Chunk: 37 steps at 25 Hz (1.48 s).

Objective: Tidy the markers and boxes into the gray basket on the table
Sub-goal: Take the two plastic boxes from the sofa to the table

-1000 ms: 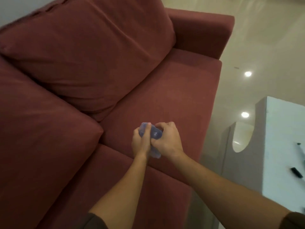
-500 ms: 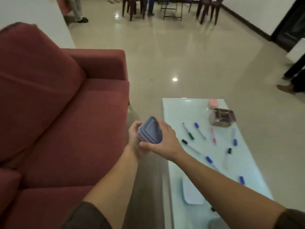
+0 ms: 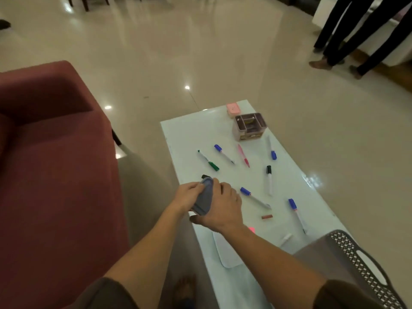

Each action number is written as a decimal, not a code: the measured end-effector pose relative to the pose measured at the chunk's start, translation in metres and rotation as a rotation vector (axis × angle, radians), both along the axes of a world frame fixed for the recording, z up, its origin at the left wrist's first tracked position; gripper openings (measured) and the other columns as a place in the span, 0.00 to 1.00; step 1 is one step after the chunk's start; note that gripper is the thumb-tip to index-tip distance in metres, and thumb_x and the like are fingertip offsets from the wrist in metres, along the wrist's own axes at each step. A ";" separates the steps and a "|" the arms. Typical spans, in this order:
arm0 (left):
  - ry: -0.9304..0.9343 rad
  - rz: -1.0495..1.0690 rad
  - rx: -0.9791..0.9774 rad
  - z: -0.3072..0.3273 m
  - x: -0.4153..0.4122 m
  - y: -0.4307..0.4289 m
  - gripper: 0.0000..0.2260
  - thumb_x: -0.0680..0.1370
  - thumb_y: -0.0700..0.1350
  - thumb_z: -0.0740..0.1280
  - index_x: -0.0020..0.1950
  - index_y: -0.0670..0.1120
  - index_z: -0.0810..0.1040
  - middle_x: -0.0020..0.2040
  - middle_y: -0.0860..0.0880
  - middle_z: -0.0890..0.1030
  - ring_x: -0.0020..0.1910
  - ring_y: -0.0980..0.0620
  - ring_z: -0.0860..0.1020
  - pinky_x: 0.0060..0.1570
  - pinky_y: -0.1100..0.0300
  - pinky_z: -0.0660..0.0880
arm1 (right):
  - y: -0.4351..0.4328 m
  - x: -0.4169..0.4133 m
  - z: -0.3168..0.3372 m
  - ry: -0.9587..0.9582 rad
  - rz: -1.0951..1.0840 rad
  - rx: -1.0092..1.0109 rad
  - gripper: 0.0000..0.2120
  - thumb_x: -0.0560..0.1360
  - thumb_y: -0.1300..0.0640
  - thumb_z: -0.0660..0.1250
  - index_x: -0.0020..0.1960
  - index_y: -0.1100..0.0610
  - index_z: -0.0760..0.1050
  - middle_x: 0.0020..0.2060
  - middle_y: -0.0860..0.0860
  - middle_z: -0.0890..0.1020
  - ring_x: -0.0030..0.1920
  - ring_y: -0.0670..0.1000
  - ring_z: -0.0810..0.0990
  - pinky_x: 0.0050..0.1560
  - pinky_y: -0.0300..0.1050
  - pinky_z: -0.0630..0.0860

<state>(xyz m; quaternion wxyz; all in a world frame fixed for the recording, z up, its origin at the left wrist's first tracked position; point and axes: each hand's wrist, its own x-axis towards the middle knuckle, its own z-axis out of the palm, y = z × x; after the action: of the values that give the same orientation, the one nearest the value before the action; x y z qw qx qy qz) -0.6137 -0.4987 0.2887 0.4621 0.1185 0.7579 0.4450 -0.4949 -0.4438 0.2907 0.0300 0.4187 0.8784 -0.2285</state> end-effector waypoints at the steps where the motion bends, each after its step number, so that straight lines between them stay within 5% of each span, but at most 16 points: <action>1: 0.037 -0.019 0.006 -0.014 -0.006 -0.002 0.11 0.83 0.45 0.64 0.54 0.40 0.83 0.51 0.41 0.84 0.50 0.44 0.82 0.45 0.57 0.77 | -0.001 -0.010 -0.017 -0.032 0.012 -0.006 0.60 0.51 0.25 0.71 0.75 0.51 0.56 0.63 0.51 0.72 0.63 0.56 0.72 0.66 0.58 0.70; 9: 0.229 -0.234 -0.083 -0.111 -0.055 0.000 0.12 0.85 0.46 0.59 0.53 0.44 0.82 0.47 0.47 0.84 0.46 0.49 0.82 0.43 0.57 0.79 | -0.006 -0.058 -0.099 -0.152 0.012 -0.065 0.64 0.56 0.31 0.77 0.79 0.53 0.46 0.68 0.54 0.64 0.70 0.58 0.65 0.73 0.59 0.62; 14: 0.432 -0.230 -0.203 -0.140 -0.053 0.006 0.11 0.82 0.49 0.63 0.44 0.46 0.80 0.40 0.48 0.82 0.39 0.49 0.80 0.41 0.51 0.80 | 0.025 -0.057 -0.120 -0.313 0.249 0.031 0.63 0.63 0.41 0.80 0.81 0.51 0.39 0.79 0.55 0.52 0.79 0.61 0.48 0.78 0.65 0.45; 18: 0.425 -0.178 -0.210 -0.141 -0.040 0.016 0.12 0.82 0.53 0.62 0.50 0.45 0.79 0.44 0.48 0.82 0.42 0.51 0.80 0.38 0.56 0.77 | 0.048 -0.050 -0.121 -0.383 0.400 0.117 0.61 0.67 0.48 0.80 0.81 0.50 0.37 0.81 0.55 0.40 0.80 0.61 0.38 0.78 0.64 0.40; 22: 0.352 -0.143 -0.216 -0.145 -0.028 0.019 0.14 0.82 0.52 0.62 0.59 0.44 0.76 0.49 0.47 0.82 0.43 0.50 0.80 0.38 0.56 0.78 | 0.059 -0.036 -0.109 -0.398 0.418 0.092 0.64 0.66 0.40 0.79 0.81 0.51 0.33 0.80 0.54 0.32 0.79 0.61 0.32 0.78 0.66 0.40; 27: 0.396 -0.010 -0.219 -0.119 0.008 -0.003 0.21 0.83 0.49 0.58 0.75 0.43 0.66 0.66 0.44 0.73 0.60 0.44 0.76 0.58 0.50 0.73 | 0.036 0.022 -0.083 -0.032 -0.030 -0.041 0.50 0.70 0.34 0.65 0.82 0.52 0.46 0.80 0.53 0.55 0.79 0.56 0.54 0.75 0.55 0.61; 33: 0.580 -0.193 -0.079 -0.102 0.084 -0.076 0.26 0.77 0.37 0.63 0.76 0.46 0.65 0.68 0.46 0.71 0.64 0.47 0.73 0.64 0.50 0.73 | -0.011 0.099 -0.056 -0.147 -0.106 -0.070 0.48 0.69 0.31 0.64 0.80 0.53 0.52 0.73 0.53 0.64 0.69 0.56 0.66 0.65 0.52 0.69; 37: 0.625 -0.374 -0.017 -0.097 0.122 -0.087 0.34 0.74 0.52 0.62 0.79 0.45 0.60 0.76 0.45 0.65 0.74 0.46 0.65 0.71 0.53 0.63 | -0.032 0.115 -0.055 -0.215 -0.127 -0.123 0.52 0.67 0.31 0.66 0.81 0.53 0.48 0.76 0.53 0.60 0.72 0.57 0.63 0.67 0.55 0.68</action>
<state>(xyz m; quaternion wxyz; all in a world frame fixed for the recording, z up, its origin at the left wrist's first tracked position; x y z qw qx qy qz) -0.4915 -0.5861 0.1920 0.2824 0.3818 0.8313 0.2887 -0.3799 -0.4754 0.2360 0.1351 0.4929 0.8263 -0.2369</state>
